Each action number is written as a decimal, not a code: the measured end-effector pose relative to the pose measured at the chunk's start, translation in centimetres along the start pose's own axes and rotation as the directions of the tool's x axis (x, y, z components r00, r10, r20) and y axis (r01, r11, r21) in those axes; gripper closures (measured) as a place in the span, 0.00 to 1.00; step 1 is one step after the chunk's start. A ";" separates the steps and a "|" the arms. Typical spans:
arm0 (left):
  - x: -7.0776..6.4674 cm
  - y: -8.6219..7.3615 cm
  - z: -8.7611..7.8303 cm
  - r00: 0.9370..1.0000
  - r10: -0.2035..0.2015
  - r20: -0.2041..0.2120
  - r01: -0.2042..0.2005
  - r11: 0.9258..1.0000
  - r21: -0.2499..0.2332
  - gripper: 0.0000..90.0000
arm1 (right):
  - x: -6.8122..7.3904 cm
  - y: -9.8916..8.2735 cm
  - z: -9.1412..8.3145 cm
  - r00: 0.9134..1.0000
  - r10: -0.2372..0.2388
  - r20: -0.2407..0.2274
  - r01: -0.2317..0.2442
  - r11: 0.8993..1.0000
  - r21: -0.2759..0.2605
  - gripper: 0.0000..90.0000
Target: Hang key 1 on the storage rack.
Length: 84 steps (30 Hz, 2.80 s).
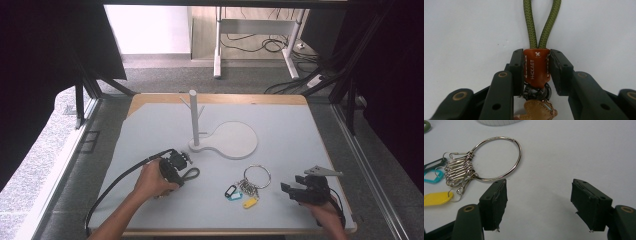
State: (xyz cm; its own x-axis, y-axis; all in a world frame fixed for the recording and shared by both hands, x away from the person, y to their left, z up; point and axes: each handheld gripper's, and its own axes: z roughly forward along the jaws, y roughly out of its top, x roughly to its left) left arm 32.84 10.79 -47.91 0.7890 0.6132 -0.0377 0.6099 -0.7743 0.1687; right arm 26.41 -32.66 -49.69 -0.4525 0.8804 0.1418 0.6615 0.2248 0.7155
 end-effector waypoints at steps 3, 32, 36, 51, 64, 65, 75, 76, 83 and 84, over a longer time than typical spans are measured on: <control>0.1 0.0 -0.1 1.000 -0.002 0.006 0.002 1.000 0.001 0.74 | 0.0 0.0 0.0 1.000 0.002 0.002 -0.002 1.000 -0.002 0.33; 2.3 -0.7 -8.5 0.999 -0.042 0.026 0.045 0.989 -0.137 0.74 | -0.5 -0.1 -0.5 0.999 0.044 -0.005 -0.044 0.999 -0.022 0.33; 2.7 -0.6 -9.3 0.999 -0.045 0.025 0.048 0.988 -0.149 0.74 | -0.5 -0.1 -0.5 0.999 0.044 -0.006 -0.044 0.999 -0.023 0.33; 5.0 0.5 -12.5 0.998 -0.068 -0.006 0.066 0.983 -0.174 0.74 | -0.5 -0.1 -0.7 0.999 0.043 -0.009 -0.043 0.999 -0.027 0.33; 6.9 1.4 -15.0 0.994 -0.105 -0.005 0.101 0.970 -0.221 0.74 | -0.6 -0.2 -0.6 0.999 0.038 -0.009 -0.038 0.999 -0.020 0.33; 6.9 1.5 -15.1 0.994 -0.109 -0.005 0.105 0.969 -0.225 0.74 | -0.6 -0.2 -0.5 0.999 0.038 -0.009 -0.038 0.999 -0.019 0.33; 8.4 1.8 -16.5 0.990 -0.139 0.017 0.139 0.957 -0.254 0.74 | -0.7 -0.2 -0.5 0.999 0.038 -0.008 -0.039 0.999 -0.015 0.33; 8.5 1.8 -16.5 0.990 -0.141 0.017 0.140 0.957 -0.254 0.74 | -0.7 -0.2 -0.5 0.999 0.040 -0.008 -0.040 0.999 -0.016 0.33; 9.6 2.2 -17.0 0.987 -0.158 0.017 0.157 0.954 -0.256 0.74 | -0.7 -0.2 -0.4 0.999 0.037 -0.006 -0.037 0.999 -0.011 0.33; 9.8 2.3 -17.2 0.987 -0.159 0.022 0.159 0.952 -0.262 0.74 | -0.7 -0.2 -0.4 0.999 0.041 -0.007 -0.041 0.999 -0.012 0.33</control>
State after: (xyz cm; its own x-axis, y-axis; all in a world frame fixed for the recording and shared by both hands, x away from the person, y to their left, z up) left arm 40.66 17.66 -30.99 0.6837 0.7246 -0.0861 0.6865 -0.5988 0.4125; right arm 26.31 -33.48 -49.68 -0.4292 0.8861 0.1752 0.6724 0.1839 0.7170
